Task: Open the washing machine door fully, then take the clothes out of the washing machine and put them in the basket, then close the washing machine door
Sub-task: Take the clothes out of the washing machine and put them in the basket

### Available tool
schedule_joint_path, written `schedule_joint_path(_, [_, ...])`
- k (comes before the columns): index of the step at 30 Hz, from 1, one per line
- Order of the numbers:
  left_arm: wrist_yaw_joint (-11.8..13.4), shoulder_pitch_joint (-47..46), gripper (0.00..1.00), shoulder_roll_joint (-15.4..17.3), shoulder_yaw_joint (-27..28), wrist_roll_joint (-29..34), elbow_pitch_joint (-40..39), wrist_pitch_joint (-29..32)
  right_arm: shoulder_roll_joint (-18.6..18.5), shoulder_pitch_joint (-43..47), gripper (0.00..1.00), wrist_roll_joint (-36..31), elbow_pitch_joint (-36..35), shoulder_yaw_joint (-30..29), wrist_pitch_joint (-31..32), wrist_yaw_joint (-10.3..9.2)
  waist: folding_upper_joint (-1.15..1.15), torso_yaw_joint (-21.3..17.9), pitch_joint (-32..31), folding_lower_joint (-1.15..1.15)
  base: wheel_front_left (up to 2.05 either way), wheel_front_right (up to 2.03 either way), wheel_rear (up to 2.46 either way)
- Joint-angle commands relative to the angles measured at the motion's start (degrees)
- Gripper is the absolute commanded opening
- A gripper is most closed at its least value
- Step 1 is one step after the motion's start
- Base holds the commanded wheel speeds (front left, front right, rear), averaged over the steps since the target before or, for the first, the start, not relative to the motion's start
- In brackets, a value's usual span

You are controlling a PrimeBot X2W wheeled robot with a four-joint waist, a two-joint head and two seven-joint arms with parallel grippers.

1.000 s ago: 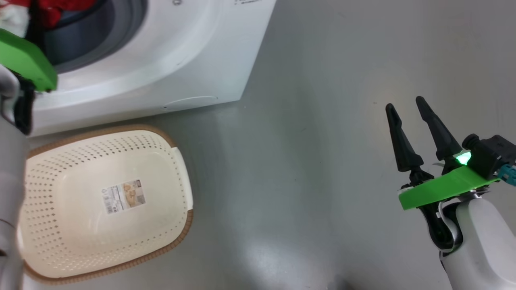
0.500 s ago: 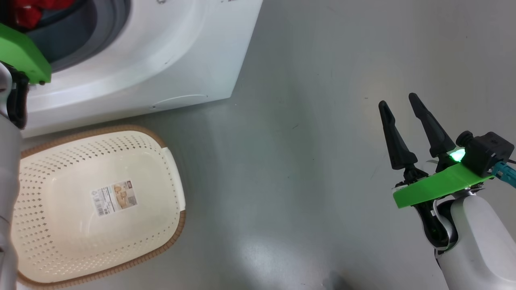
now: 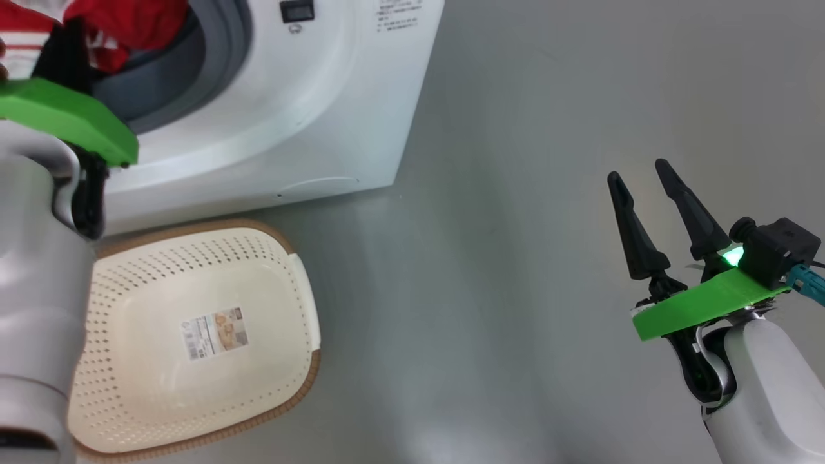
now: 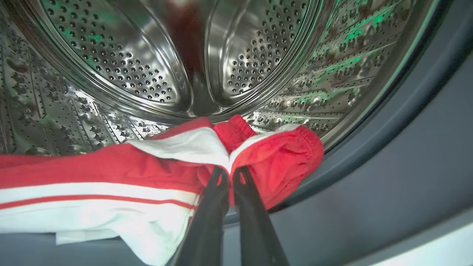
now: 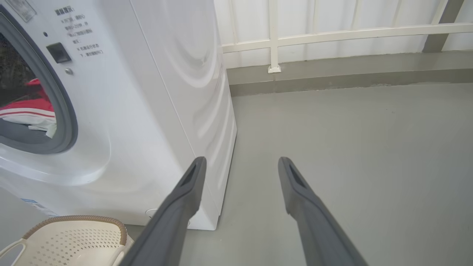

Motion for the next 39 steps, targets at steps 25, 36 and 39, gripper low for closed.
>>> schedule_joint_path(25, [-0.2, 28.8, 0.00, -4.1, 15.4, 6.8, -39.9, -0.7, -2.6, 7.7, 1.00, 0.3, -1.1, -1.4, -0.7, 0.09, 0.00, 8.4, -9.4, 0.00, 0.00, 0.00, 0.00])
schedule_joint_path(36, [-0.2, 41.8, 0.00, -6.4, 18.5, 10.1, -56.2, -0.7, -3.1, 9.0, 1.00, 0.3, -1.3, -2.0, -0.7, 0.09, 0.00, 9.6, -10.7, 0.00, 0.00, 0.00, 0.00])
schedule_joint_path(39, [0.1, 45.0, 0.00, -7.3, 19.7, 10.5, -60.4, -0.7, -3.2, 9.1, 1.00, 0.3, -1.3, -2.1, -0.7, 0.09, 0.00, 9.9, -10.7, 0.00, 0.00, 0.00, 0.00])
